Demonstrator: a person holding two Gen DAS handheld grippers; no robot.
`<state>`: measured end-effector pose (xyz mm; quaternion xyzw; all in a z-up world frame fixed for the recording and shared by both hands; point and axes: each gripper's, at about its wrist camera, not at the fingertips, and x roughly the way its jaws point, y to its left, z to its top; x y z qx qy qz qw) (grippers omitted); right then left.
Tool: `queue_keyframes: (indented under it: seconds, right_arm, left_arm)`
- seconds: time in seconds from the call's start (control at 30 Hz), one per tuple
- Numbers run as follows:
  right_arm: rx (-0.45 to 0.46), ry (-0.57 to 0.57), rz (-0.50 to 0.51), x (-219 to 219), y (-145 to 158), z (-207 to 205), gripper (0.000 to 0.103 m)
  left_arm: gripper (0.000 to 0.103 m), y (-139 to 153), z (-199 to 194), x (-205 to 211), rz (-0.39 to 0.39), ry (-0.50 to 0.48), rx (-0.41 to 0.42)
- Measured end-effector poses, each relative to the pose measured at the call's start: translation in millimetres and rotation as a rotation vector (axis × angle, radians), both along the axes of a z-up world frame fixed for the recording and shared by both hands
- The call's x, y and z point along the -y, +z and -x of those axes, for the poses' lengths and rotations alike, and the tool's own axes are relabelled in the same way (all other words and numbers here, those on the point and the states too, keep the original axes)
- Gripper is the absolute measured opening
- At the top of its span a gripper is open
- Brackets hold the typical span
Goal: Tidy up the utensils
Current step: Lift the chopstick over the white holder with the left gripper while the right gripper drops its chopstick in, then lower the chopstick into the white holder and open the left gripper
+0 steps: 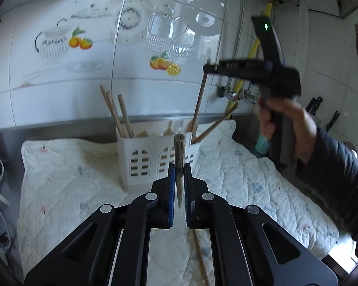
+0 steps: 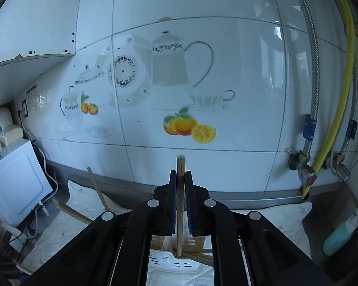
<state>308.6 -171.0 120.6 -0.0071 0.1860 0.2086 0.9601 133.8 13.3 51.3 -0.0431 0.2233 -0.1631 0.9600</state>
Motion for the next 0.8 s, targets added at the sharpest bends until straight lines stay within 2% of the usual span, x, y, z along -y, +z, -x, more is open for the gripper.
queue_keyframes:
  seconds: [0.03,0.07,0.17,0.27,0.4,0.53,0.7,0.8]
  right_arm:
    - [0.0,0.005,-0.003,1,-1,1,0.02]
    - [0.004,-0.003,-0.004,3,-2,3,0.025]
    - [0.037,-0.011,-0.002,12,3,14,0.028]
    - [0.071,-0.002,-0.009,21,9,31,0.038]
    - [0.111,0.02,-0.004,30,13,58,0.04]
    - [0.124,0.042,-0.017,37,9,84,0.047]
    - [0.103,0.068,-0.03,44,-9,108,0.053]
    - [0.075,0.077,-0.023,45,-26,120,0.055]
  left_arm:
    - [0.005,5,-1,1,-0.001,-0.001,0.013]
    - [0.005,11,-2,2,-0.003,0.0,0.027]
    - [0.005,29,-9,3,-0.008,0.008,0.072]
    - [0.005,50,-16,2,-0.006,0.023,0.12]
    - [0.005,80,-23,-1,-0.004,0.044,0.184]
    - [0.005,102,-34,-4,-0.017,0.083,0.236]
    - [0.005,109,-53,-8,-0.047,0.136,0.235]
    - [0.005,102,-69,-14,-0.046,0.151,0.196]
